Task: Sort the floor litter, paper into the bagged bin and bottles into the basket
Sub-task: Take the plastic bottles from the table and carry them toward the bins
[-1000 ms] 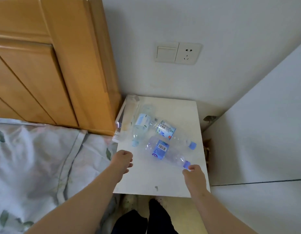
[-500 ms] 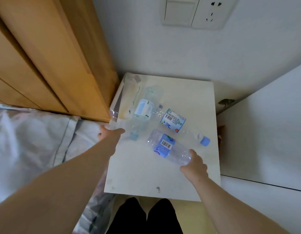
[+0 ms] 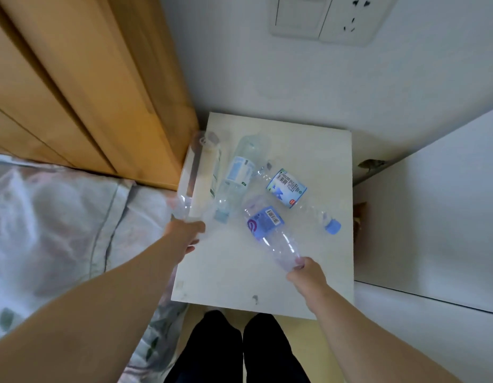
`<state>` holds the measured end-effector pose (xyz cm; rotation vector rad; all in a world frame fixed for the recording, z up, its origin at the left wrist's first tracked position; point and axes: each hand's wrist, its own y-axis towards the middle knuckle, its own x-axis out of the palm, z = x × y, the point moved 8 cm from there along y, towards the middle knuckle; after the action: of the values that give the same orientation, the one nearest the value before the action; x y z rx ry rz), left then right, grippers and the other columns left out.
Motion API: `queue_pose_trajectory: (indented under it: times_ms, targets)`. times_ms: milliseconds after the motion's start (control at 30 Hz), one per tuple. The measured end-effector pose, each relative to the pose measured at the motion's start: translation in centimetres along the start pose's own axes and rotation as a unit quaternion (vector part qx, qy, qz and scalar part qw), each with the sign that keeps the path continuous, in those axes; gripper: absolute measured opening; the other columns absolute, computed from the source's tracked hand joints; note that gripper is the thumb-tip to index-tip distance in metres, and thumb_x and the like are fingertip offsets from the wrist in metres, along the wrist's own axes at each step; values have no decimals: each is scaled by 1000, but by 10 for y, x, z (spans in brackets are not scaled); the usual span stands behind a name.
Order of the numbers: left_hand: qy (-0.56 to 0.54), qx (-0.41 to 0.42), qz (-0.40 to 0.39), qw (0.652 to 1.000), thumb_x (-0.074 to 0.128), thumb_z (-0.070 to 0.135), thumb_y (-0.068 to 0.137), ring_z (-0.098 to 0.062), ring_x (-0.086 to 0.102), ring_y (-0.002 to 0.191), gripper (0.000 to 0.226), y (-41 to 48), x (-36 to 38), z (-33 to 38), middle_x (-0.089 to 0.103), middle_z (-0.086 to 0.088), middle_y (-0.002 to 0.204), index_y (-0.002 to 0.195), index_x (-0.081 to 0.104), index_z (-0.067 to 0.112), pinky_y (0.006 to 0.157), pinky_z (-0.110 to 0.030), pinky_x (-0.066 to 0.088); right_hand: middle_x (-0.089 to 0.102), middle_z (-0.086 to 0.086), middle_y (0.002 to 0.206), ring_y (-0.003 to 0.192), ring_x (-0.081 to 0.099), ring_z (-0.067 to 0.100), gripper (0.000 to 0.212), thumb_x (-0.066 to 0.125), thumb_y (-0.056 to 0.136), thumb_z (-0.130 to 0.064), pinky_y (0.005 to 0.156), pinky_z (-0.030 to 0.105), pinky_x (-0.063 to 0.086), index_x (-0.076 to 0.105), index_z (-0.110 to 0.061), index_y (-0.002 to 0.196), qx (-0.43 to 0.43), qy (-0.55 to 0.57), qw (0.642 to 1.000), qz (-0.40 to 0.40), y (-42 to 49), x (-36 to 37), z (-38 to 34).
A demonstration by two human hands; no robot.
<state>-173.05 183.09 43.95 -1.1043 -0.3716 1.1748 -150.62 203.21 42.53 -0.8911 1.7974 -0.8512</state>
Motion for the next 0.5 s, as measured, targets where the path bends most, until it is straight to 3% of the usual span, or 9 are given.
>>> queue_pose_trajectory:
  times_ms: [100,200,333,500]
  targets:
    - [-16,-18,16,1000,64,1,78,-15,54,63,28,-20,-9,-17,55,-6,76,104,53,6,59,-26,43,53,6,91,69,51,19,46,54,83,2,54,22,34,46,-9,127,38,80,995,-49,-15,7,9]
    - [-28,-28,50,998,65,1,79,-19,57,72,14,-44,-17,-34,57,-12,83,87,54,4,67,-29,48,50,4,82,60,49,15,38,51,87,1,53,22,33,44,-13,122,49,128,986,-92,-30,7,13]
    - [-77,-41,83,993,64,-1,78,-20,53,65,15,-78,-16,-70,53,-11,72,78,50,6,59,-27,43,47,6,79,57,45,16,24,51,88,1,53,23,29,43,-11,108,31,77,988,-130,-38,-3,24]
    - [-203,-77,117,969,61,-3,75,-17,50,51,14,-122,-9,-128,54,-12,66,87,55,2,47,-23,40,46,13,84,55,43,20,18,50,86,3,50,22,27,43,-11,94,-36,-29,991,-124,-51,-24,27]
